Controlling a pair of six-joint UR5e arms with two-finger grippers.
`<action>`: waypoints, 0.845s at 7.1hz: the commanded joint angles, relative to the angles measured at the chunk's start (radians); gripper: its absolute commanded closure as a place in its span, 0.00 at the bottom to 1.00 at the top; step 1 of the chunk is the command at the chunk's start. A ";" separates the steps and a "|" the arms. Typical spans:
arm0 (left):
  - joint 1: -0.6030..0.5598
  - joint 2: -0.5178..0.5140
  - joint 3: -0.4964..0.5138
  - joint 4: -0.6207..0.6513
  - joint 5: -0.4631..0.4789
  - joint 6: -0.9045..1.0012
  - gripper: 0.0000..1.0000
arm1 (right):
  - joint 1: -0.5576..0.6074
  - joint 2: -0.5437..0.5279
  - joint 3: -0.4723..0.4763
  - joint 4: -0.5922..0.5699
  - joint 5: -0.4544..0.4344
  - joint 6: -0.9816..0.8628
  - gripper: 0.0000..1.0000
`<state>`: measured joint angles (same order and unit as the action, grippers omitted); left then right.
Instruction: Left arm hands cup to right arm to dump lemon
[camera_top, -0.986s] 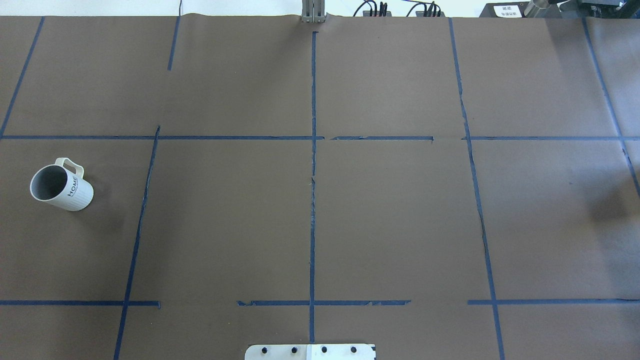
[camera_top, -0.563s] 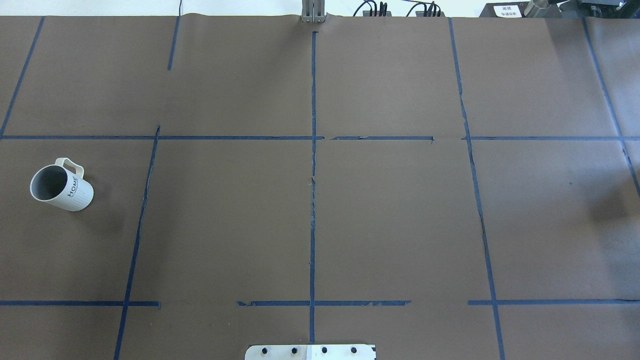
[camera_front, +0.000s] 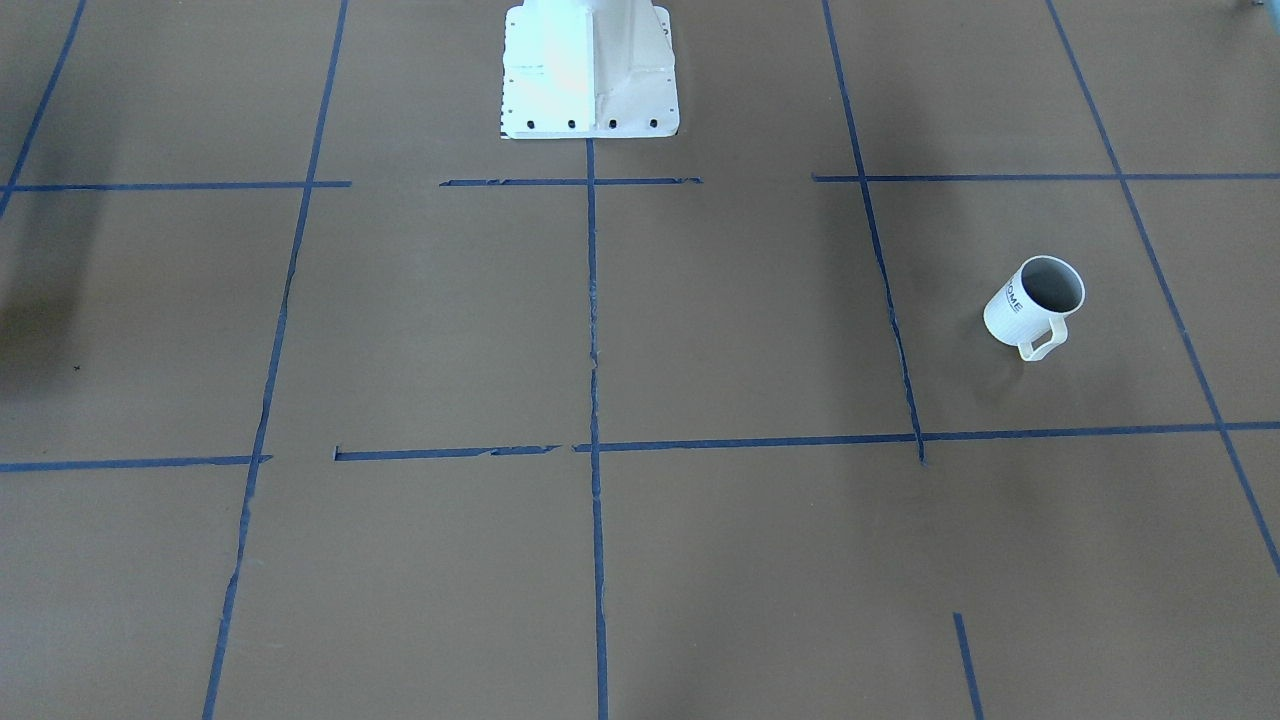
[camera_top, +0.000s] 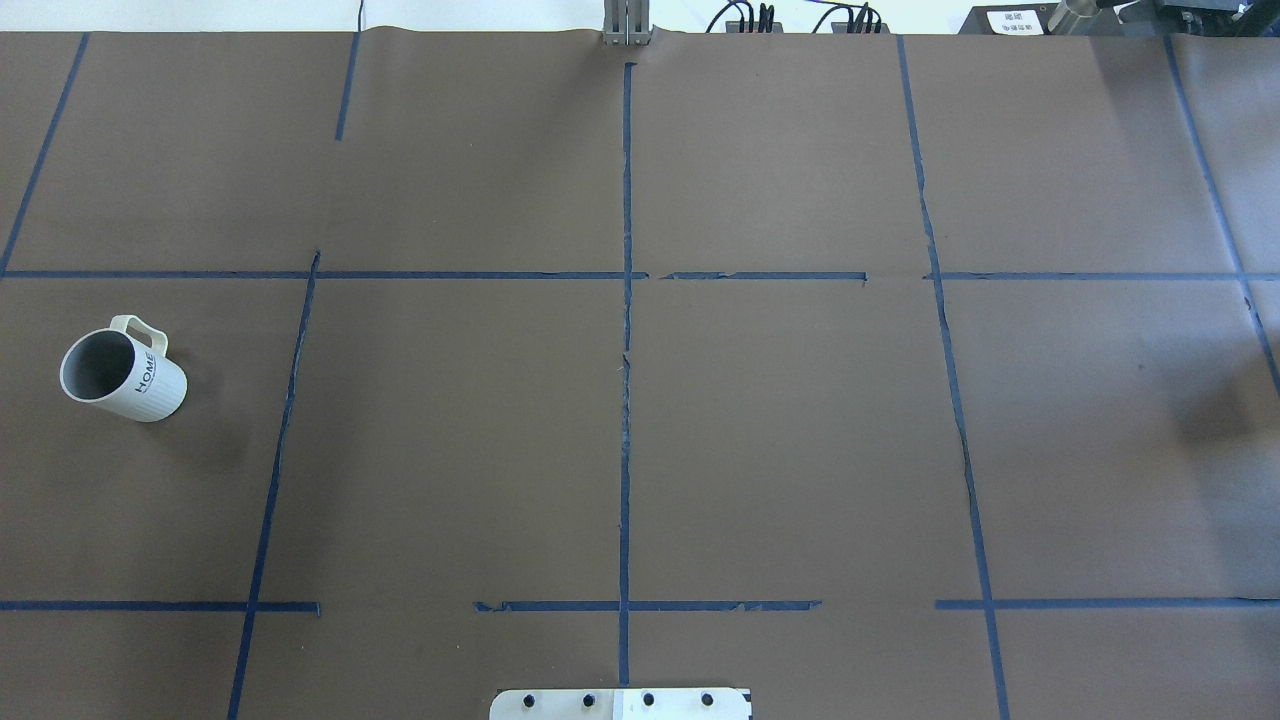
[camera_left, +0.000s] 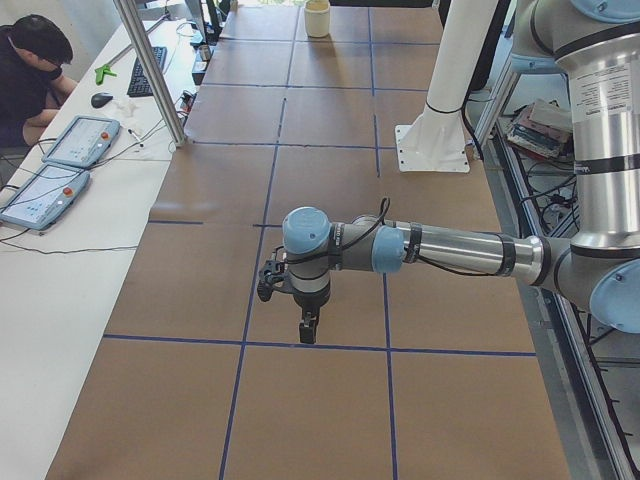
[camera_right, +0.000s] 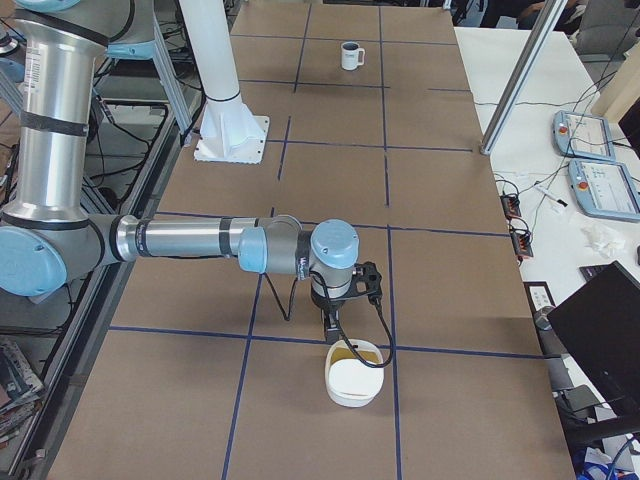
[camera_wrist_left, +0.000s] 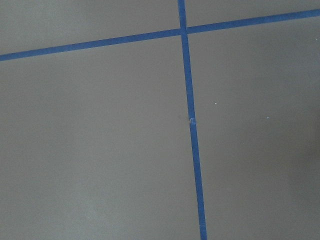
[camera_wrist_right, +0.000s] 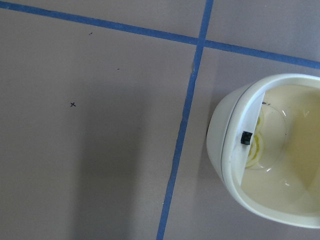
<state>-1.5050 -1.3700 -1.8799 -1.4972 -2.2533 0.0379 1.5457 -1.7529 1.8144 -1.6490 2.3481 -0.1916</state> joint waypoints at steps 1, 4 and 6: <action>0.002 0.000 -0.002 -0.002 -0.002 0.000 0.00 | -0.006 0.003 0.000 0.000 0.002 0.000 0.00; 0.003 0.000 -0.005 0.000 -0.002 0.000 0.00 | -0.010 0.003 -0.001 0.000 -0.001 0.000 0.00; 0.003 0.000 -0.004 0.002 -0.002 -0.001 0.00 | -0.027 0.004 -0.007 0.002 -0.009 0.000 0.00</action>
